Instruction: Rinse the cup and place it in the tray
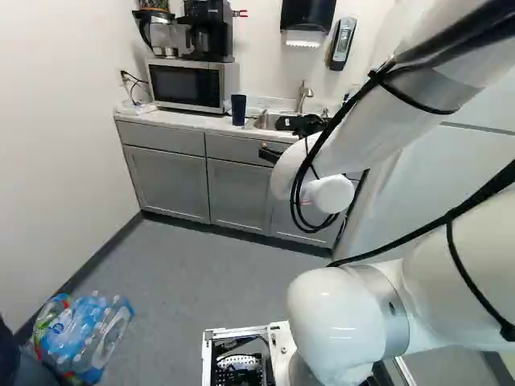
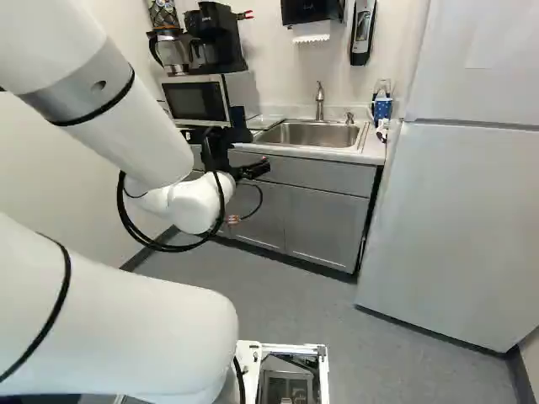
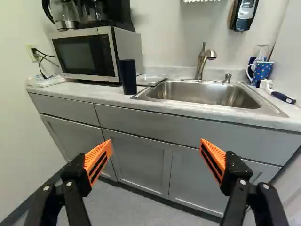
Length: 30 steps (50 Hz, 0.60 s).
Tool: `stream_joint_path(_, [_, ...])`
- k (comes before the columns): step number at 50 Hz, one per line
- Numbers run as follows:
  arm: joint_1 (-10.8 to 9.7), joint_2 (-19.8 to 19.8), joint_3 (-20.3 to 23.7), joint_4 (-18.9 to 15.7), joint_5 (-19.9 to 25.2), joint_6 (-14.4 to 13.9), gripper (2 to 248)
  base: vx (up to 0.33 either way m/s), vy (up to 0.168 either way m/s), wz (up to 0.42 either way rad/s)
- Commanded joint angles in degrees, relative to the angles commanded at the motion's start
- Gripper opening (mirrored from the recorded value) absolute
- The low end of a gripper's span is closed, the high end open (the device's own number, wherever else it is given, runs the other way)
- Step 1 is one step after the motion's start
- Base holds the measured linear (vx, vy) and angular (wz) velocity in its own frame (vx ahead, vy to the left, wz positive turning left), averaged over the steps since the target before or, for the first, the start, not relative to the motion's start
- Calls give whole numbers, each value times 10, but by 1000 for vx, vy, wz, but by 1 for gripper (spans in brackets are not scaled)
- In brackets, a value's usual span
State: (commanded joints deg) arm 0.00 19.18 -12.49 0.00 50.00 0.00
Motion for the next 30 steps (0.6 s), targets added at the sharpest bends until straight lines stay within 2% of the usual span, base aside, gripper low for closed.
stream_joint_path(30, [0, -2, -42, 0, -5, 0, 247, 0, 0, 0])
